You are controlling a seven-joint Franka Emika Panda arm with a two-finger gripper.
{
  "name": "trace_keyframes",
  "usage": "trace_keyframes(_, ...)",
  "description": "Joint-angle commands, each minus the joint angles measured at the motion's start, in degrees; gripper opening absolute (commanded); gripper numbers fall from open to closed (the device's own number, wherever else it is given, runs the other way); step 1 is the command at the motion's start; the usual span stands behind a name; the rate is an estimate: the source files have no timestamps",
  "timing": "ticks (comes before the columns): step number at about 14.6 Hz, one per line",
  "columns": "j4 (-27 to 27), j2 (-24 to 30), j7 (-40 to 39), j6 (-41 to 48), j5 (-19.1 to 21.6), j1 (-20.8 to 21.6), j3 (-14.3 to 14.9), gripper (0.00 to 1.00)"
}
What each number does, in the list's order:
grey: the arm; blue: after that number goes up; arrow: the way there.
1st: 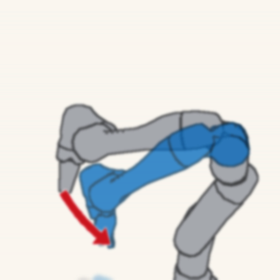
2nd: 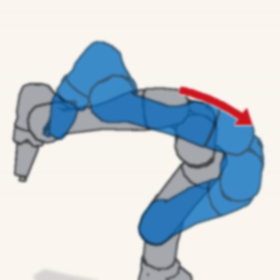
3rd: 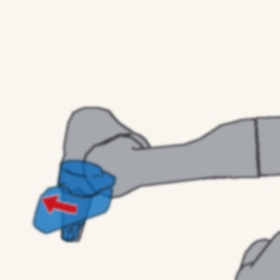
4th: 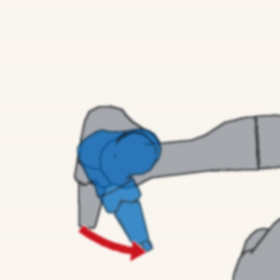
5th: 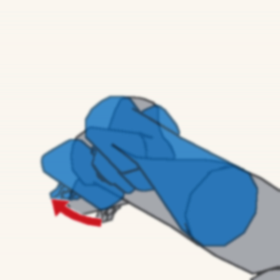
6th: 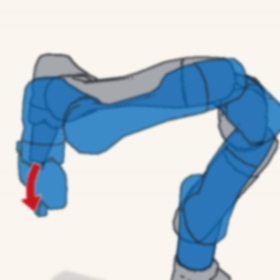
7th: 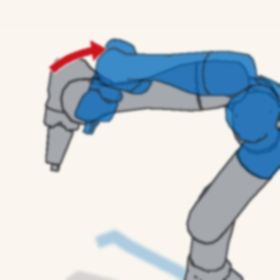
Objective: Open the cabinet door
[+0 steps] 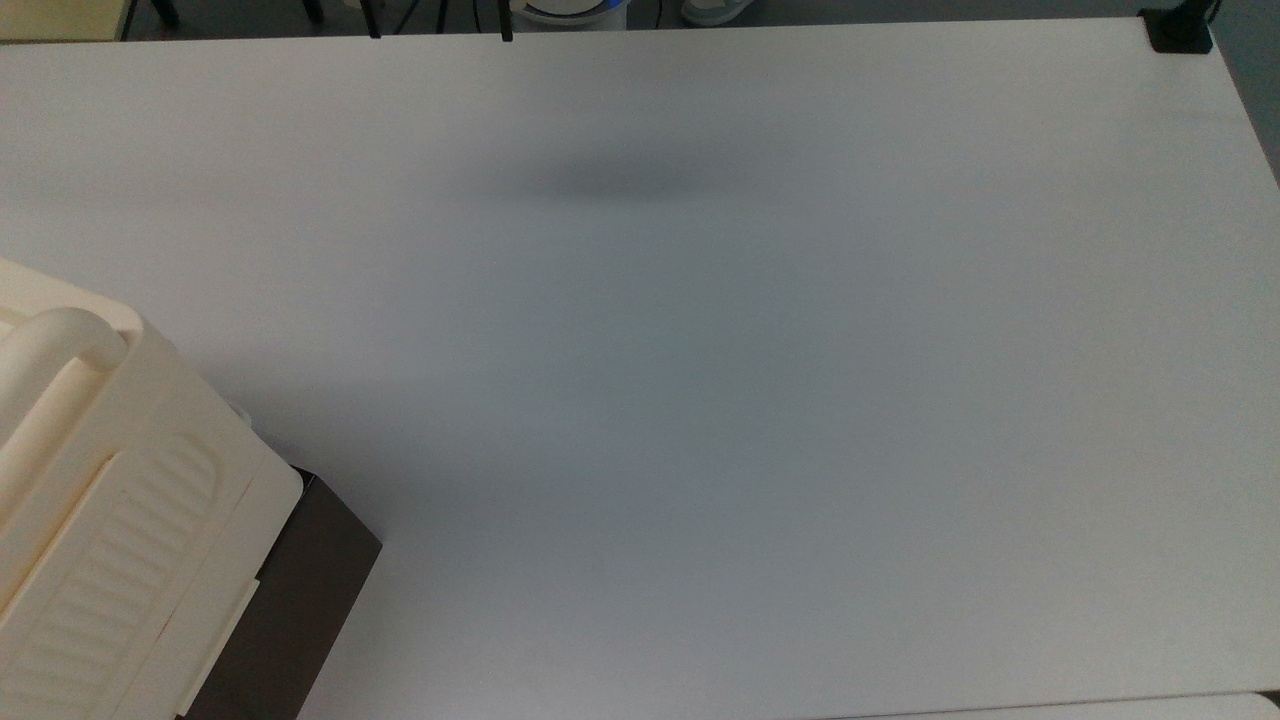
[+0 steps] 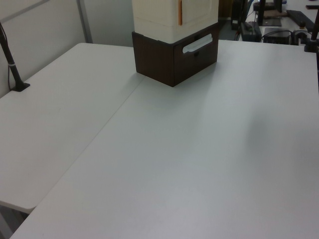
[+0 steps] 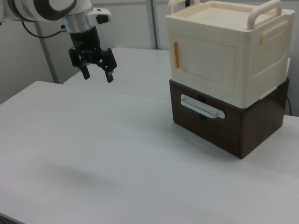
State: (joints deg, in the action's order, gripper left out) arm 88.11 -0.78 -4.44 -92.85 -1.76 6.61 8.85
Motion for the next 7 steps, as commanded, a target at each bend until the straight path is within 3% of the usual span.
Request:
trace_keyframes(1, 1.7, 1.0, -0.4, 0.0, -1.2, 0.7, 0.0, 1.00)
trace_keyframes(7, 1.8, 1.0, -0.4, 0.1, -1.2, 0.8, -0.3, 1.00)
